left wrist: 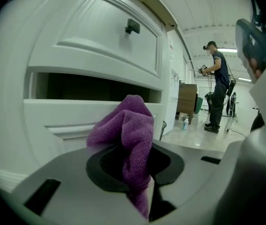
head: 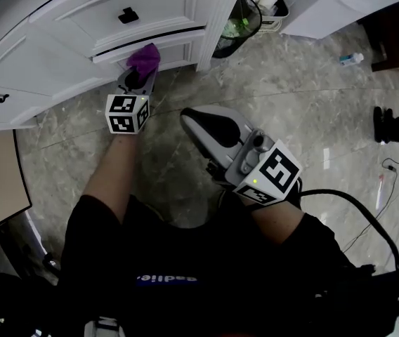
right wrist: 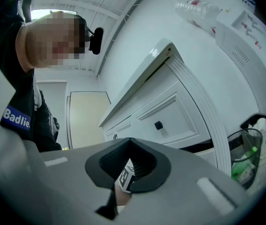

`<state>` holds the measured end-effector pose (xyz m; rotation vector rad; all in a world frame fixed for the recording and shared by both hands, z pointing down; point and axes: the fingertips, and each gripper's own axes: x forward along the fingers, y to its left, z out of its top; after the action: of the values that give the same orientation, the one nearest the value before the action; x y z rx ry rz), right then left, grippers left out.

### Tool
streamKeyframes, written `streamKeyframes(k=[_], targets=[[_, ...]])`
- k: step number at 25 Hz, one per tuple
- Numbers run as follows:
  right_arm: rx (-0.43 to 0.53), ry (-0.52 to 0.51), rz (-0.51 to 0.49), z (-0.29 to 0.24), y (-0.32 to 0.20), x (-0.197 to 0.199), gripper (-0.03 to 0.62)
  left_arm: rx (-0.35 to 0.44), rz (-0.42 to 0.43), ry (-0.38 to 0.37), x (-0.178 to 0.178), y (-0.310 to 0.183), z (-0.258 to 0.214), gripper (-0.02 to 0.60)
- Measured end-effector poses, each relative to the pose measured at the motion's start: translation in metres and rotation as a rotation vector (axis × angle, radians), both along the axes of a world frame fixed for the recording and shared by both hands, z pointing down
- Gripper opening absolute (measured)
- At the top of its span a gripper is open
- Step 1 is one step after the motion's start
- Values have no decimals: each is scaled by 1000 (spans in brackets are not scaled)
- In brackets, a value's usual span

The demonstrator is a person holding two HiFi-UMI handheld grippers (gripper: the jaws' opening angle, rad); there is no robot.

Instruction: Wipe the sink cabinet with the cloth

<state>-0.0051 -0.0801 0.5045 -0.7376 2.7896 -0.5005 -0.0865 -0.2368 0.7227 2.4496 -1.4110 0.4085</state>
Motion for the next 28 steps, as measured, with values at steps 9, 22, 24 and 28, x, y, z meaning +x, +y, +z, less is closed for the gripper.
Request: streamKeyframes(k=[9,22,24,28], targets=[[-9,-2,31,2,1,23,-6,-24,98,27,90,-20,3,87],[-26,-7,14,6,3,24,-6,6,219,7,120,5,-8,87],[-31,-11,11,7,1,19,-6,10,182,9,88,15,-9,87],[-26,-29,-1,1,-1,6,-6,-17,109,-97,4,31,14,87]])
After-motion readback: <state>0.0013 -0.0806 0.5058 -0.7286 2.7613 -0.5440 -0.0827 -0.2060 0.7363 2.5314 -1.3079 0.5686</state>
